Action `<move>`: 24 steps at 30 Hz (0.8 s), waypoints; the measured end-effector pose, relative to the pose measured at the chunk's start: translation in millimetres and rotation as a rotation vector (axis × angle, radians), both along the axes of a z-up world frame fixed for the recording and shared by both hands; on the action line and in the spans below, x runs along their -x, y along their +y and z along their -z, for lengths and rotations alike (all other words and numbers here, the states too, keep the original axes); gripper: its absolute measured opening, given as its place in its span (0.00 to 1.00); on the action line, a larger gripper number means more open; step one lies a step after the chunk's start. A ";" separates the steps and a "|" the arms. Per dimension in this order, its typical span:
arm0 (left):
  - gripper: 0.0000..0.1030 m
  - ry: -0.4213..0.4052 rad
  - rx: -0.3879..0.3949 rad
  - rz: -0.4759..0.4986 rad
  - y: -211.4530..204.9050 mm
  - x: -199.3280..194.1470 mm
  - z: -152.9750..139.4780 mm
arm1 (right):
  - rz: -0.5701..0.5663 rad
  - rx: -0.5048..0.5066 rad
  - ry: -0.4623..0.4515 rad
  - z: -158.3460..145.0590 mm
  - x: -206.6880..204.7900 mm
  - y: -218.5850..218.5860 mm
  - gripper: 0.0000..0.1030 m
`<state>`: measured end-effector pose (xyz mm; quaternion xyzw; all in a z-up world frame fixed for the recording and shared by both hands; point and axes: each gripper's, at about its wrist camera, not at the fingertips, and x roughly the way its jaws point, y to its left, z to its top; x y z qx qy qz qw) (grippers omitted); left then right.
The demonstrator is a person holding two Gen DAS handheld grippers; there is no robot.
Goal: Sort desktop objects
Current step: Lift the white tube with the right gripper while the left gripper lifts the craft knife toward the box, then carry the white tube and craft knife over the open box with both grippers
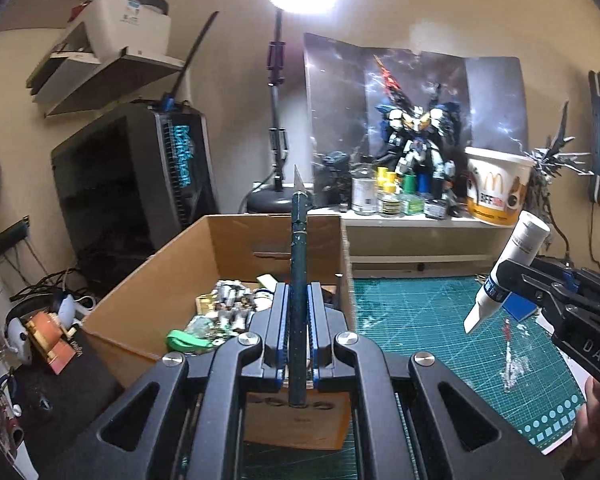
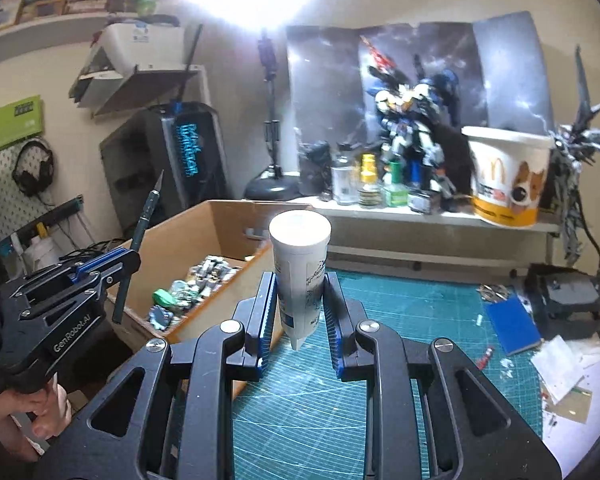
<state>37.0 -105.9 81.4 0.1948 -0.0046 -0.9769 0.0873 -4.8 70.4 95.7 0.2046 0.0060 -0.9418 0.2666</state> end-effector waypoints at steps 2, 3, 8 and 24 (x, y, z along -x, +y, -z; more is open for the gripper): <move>0.08 0.003 -0.001 -0.020 -7.4 -5.0 -1.0 | -0.021 -0.002 0.006 -1.8 -2.9 -9.1 0.21; 0.08 0.004 -0.002 -0.030 -11.1 -7.5 -1.3 | -0.032 -0.003 0.007 -2.4 -4.0 -13.6 0.21; 0.08 0.004 -0.002 -0.076 -27.6 -19.2 -2.6 | -0.077 -0.010 0.011 -3.9 -9.8 -31.9 0.21; 0.08 0.024 -0.022 -0.221 -79.7 -63.9 -9.2 | -0.208 -0.011 0.047 -12.2 -34.5 -82.5 0.21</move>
